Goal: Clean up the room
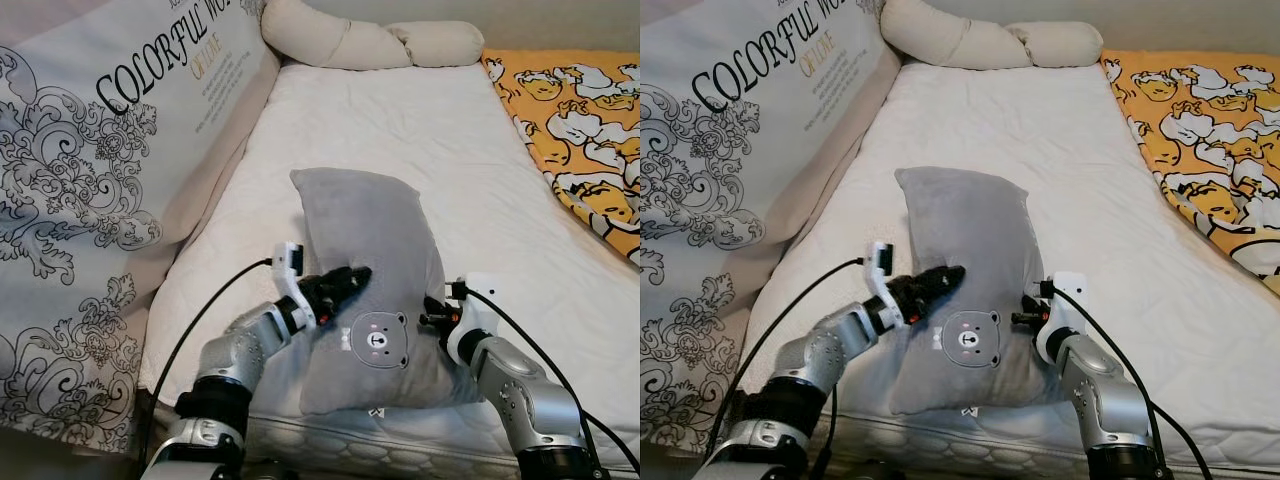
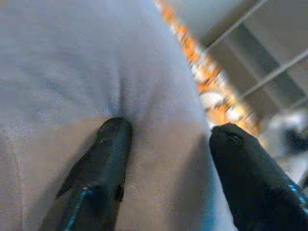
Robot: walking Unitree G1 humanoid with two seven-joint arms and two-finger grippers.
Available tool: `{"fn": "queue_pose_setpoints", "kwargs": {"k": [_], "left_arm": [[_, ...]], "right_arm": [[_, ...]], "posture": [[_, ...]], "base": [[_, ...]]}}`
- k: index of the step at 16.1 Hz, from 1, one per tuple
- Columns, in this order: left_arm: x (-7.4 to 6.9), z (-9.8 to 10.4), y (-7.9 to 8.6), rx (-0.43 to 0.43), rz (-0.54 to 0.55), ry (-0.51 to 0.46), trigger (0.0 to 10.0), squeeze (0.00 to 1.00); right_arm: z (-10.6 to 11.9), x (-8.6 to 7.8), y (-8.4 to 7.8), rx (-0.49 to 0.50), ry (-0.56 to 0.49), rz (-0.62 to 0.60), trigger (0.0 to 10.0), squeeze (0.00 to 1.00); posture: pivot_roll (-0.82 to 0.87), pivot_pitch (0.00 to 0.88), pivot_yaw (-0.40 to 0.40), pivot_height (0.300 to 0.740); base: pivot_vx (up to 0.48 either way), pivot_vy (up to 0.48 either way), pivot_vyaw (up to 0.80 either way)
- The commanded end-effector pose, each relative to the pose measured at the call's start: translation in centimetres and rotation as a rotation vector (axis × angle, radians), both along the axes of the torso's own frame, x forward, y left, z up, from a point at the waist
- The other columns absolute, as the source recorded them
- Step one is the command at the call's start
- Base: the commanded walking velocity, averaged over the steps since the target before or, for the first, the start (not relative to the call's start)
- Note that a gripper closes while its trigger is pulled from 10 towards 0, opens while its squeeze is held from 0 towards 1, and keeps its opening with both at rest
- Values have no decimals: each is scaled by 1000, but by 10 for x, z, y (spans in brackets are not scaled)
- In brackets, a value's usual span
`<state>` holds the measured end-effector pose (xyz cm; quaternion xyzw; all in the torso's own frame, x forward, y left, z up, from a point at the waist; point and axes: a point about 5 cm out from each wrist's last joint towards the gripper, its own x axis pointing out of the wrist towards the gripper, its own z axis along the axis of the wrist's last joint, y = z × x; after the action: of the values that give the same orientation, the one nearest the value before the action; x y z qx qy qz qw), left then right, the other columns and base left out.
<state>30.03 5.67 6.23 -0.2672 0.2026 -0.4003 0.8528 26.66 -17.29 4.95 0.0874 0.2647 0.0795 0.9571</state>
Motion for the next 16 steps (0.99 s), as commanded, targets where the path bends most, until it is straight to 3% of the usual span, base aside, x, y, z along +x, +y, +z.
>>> {"fn": "queue_pose_setpoints", "kwargs": {"k": [1,2,3,4,5,8,16], "left_arm": [[-4,-8,-10,90,-54,13,10000,1000],[-5,-15,-10,221,-65,7,10000,1000],[0,-18,-6,282,-26,22,2118,682],[1,-16,-6,269,-17,19,2118,682],[6,-7,-4,219,2,10,0,0],[9,0,-5,228,-5,-28,0,0],[9,7,-20,200,-32,-12,0,0]], "right_arm": [[-4,0,8,7,31,38,0,0],[-2,1,10,10,25,42,0,0],[1,4,13,16,13,49,0,0],[2,5,14,17,9,52,0,0],[4,7,15,24,-2,56,0,0],[6,8,19,36,-11,80,0,0],[9,13,24,45,-29,107,0,0]], "posture": [[-100,0,57,740],[-100,0,57,740],[-101,0,61,740],[-101,0,61,740],[-101,0,61,740],[-85,0,54,740],[-87,0,55,740]], "base": [[0,0,0],[0,0,0],[0,0,0],[0,0,0],[0,0,0],[0,0,0],[0,0,0]]}}
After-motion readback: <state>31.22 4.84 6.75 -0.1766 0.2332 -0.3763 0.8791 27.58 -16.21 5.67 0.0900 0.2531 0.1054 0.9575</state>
